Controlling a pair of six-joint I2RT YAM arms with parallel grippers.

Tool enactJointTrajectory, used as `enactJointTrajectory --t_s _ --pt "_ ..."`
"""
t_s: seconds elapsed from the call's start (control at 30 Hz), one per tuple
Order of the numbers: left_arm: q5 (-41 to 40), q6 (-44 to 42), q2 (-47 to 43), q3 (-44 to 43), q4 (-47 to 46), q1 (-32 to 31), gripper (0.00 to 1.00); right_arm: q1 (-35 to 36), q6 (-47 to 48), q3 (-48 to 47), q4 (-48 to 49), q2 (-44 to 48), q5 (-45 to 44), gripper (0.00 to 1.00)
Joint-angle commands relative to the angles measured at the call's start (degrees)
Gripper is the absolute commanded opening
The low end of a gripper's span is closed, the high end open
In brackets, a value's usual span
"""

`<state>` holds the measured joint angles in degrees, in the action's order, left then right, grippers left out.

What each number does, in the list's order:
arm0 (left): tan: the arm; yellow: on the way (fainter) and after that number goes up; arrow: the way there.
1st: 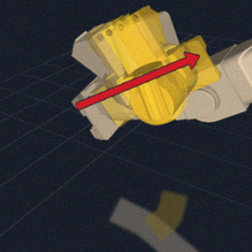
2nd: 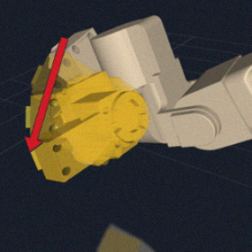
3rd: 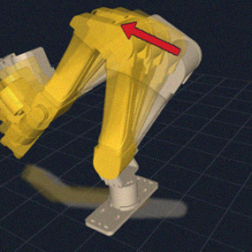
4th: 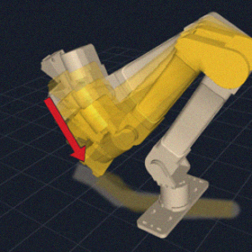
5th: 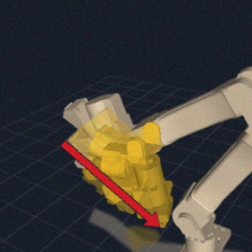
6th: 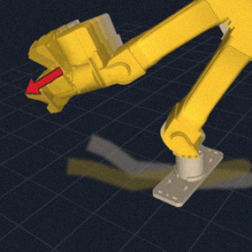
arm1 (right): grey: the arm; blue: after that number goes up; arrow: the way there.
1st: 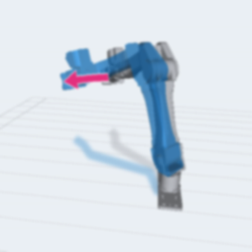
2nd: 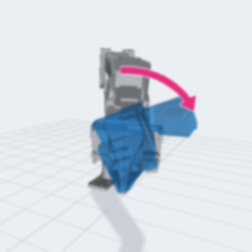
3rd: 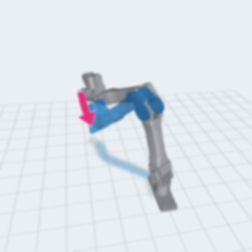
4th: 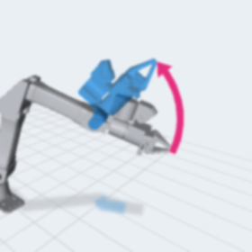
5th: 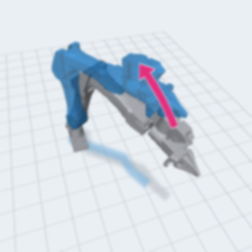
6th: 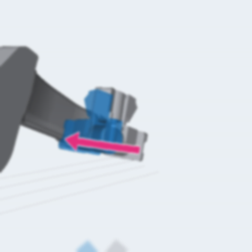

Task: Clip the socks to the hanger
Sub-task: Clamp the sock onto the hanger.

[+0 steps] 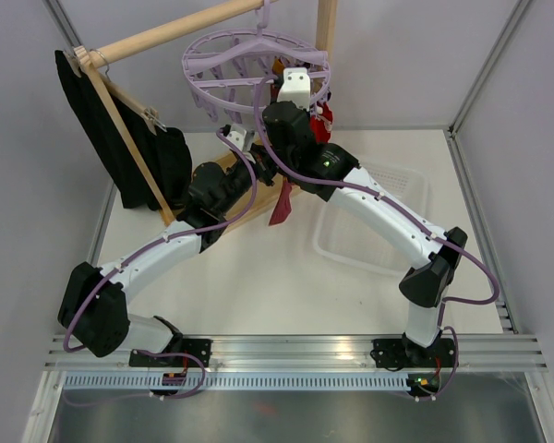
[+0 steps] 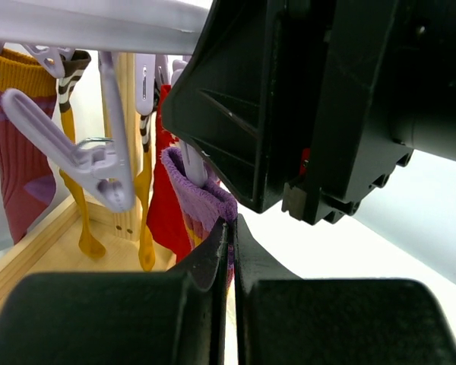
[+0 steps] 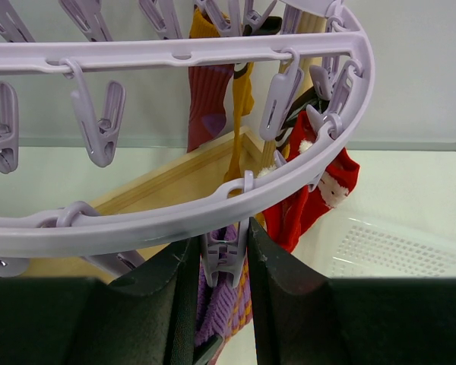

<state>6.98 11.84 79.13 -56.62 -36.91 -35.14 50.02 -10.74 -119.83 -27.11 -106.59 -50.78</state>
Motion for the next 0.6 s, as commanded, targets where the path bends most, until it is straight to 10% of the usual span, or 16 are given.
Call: enactJointTrajectory --t_s 0.0,0.57 --pt "-1.01 -2.34 -1.09 -2.35 -2.73 -0.28 0.02 -0.54 -0.86 -1.9 0.48 -0.03 0.25 0.0" --pt "-2.41 -1.99 -1.97 -2.27 -4.49 -0.28 0.02 -0.89 -0.95 -1.11 0.66 0.06 0.25 0.0"
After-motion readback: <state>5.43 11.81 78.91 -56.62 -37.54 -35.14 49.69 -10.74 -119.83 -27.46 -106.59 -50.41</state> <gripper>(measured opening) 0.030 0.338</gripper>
